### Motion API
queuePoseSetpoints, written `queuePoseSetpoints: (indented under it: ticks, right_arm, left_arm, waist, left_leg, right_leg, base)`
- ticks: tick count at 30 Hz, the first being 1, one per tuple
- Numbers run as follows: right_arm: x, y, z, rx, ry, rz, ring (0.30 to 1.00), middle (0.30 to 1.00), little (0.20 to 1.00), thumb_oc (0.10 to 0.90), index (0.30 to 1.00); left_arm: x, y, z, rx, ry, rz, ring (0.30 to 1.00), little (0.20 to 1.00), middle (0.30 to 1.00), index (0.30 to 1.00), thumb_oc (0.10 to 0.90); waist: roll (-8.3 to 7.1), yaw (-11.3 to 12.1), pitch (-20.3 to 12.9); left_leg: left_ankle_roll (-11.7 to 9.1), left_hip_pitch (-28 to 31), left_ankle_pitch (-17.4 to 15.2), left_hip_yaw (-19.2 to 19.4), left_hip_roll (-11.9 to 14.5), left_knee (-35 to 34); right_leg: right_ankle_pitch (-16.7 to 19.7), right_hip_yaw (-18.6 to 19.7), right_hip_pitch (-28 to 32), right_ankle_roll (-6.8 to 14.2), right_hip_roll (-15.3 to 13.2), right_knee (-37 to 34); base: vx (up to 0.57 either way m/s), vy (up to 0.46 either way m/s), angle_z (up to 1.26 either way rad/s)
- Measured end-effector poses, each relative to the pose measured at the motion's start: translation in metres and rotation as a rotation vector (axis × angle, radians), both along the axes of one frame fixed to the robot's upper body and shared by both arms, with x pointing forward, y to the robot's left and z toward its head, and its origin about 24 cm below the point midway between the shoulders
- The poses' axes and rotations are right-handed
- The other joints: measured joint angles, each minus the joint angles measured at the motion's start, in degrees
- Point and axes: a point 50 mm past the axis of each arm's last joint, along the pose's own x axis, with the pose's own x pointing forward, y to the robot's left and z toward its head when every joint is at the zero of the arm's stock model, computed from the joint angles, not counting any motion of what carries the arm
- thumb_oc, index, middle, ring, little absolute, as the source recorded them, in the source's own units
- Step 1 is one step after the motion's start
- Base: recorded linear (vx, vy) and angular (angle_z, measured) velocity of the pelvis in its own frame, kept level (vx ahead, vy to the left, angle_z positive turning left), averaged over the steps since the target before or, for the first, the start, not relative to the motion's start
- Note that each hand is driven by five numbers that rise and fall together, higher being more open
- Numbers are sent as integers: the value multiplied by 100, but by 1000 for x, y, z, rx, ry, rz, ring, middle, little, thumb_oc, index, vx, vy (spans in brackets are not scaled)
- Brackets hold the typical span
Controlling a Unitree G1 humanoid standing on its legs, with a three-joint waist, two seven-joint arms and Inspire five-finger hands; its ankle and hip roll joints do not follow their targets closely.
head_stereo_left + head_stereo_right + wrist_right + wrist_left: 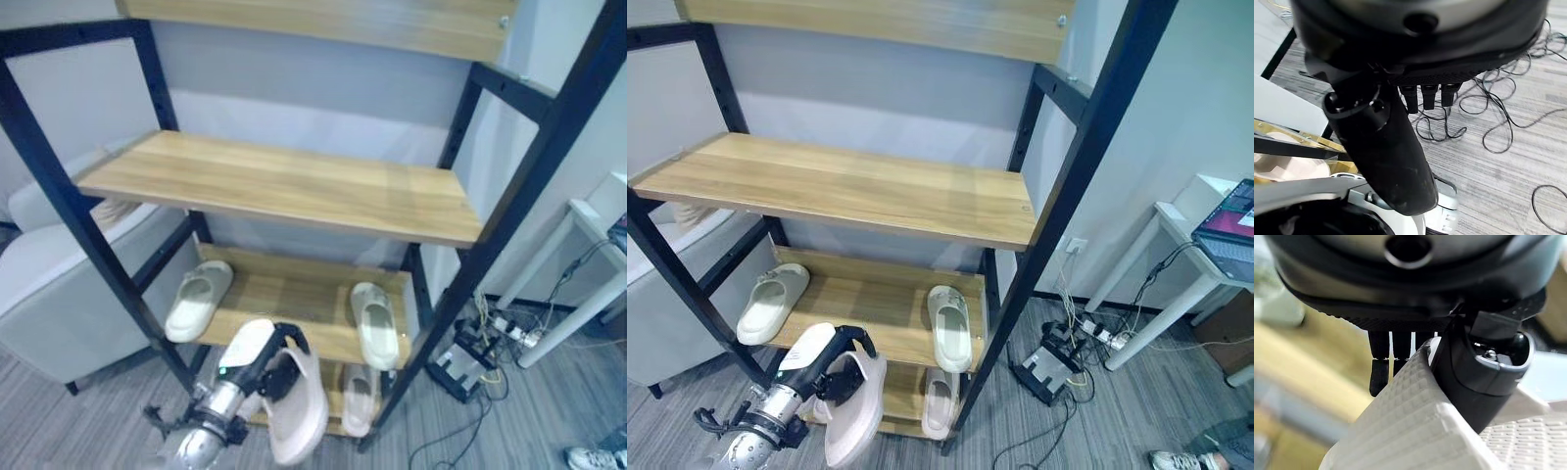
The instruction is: Arrange the slippers neatly on the shoe rack.
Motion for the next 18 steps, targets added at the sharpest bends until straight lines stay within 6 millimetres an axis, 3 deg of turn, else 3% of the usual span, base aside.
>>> queuePoseSetpoints:
  ticks: [2,3,4,6,7,9,10,11,12,14,15,18]
  right_arm:
    - [18,-2,3,-13,-44,20,900,900,900,800,900]
    - [51,-6,10,-33,-124,46,900,900,900,800,900]
    - [64,-8,14,-46,-154,57,900,900,900,800,900]
    - [82,-11,20,-66,-196,81,900,900,900,800,900]
    - [93,-11,23,-73,-222,90,900,900,900,800,900]
    - [102,-11,27,-82,-258,99,900,900,900,800,900]
    - [104,-11,29,-84,-269,106,900,900,900,800,900]
    - [107,-6,29,-83,-279,124,900,900,900,800,900]
    - [107,-6,29,-87,-272,143,900,900,900,800,900]
    - [123,-4,36,-104,-324,175,900,900,900,800,900]
    - [143,-4,47,-112,-391,192,900,900,900,800,900]
    - [162,-1,58,-123,-474,224,900,900,900,800,900]
  left_arm:
    - [9,-3,7,-2,-29,-34,300,300,300,300,400]
    - [22,-4,16,20,-72,-67,300,300,300,300,400]
    - [29,-3,16,39,-82,-69,300,300,300,300,400]
    - [42,0,18,99,-115,-72,300,300,300,300,400]
    - [47,5,15,127,-111,-52,300,300,300,300,400]
    - [48,8,10,169,-108,-46,300,300,300,300,400]
    - [47,8,7,179,-103,-49,300,300,300,300,400]
    - [53,5,6,188,-124,-46,300,300,300,300,400]
    - [57,-1,9,185,-160,-59,300,300,300,300,400]
    - [59,-4,8,192,-198,-50,300,300,300,300,400]
    - [78,-11,15,201,-247,-39,300,300,300,300,400]
    - [94,-16,27,245,-343,-18,300,300,300,300,400]
  waist:
    - [42,6,302]
    - [109,-17,761]
    - [222,-29,922]
    - [324,-28,993]
    - [315,-88,1032]
    - [360,-136,1026]
    - [441,-150,1026]
    - [287,-158,1025]
    - [249,-138,1052]
    - [256,-151,1028]
    - [239,-131,1077]
    - [219,-173,1099]
  left_leg:
    - [19,-504,-142,-20,8,591]
    - [12,-1078,-423,-71,-2,1255]
    - [22,-1457,-448,-81,-5,1604]
    - [12,-2150,-690,-51,45,2185]
    - [121,-2615,-856,49,57,2600]
    - [392,-3002,-1352,153,124,3577]
    - [225,-2987,-1542,136,176,3518]
    - [284,-3396,-1591,323,213,3762]
    - [285,-3765,-1608,343,163,4075]
    - [294,-4495,-1672,300,204,4704]
    - [336,-5068,-1902,315,230,5206]
    - [362,-5603,-1977,313,274,5621]
  right_leg:
    - [-179,-22,-525,-69,-65,664]
    - [-496,-23,-1142,-103,-165,1471]
    - [-549,35,-1506,-116,-178,1869]
    - [-810,123,-2297,-150,-275,2521]
    - [-812,185,-2761,-151,-306,2732]
    - [-821,251,-3175,-158,-277,3053]
    - [-845,271,-3313,-119,-191,3146]
    - [-1287,561,-3843,-220,-176,4227]
    - [-1642,660,-3962,-197,-153,4296]
    - [-1669,707,-4664,-179,-121,4861]
    - [-1890,768,-5246,-183,-144,5361]
    - [-1927,842,-5799,-189,-129,5764]
  base:
    - [-312,49,15]
    - [-362,80,8]
    - [-398,102,-1]
    - [-185,97,-11]
    - [-139,72,-17]
    - [-72,54,-34]
    - [-81,89,-25]
    - [-61,66,4]
    - [-108,75,7]
    - [-32,64,-7]
    - [6,50,-11]
    - [-44,33,-10]
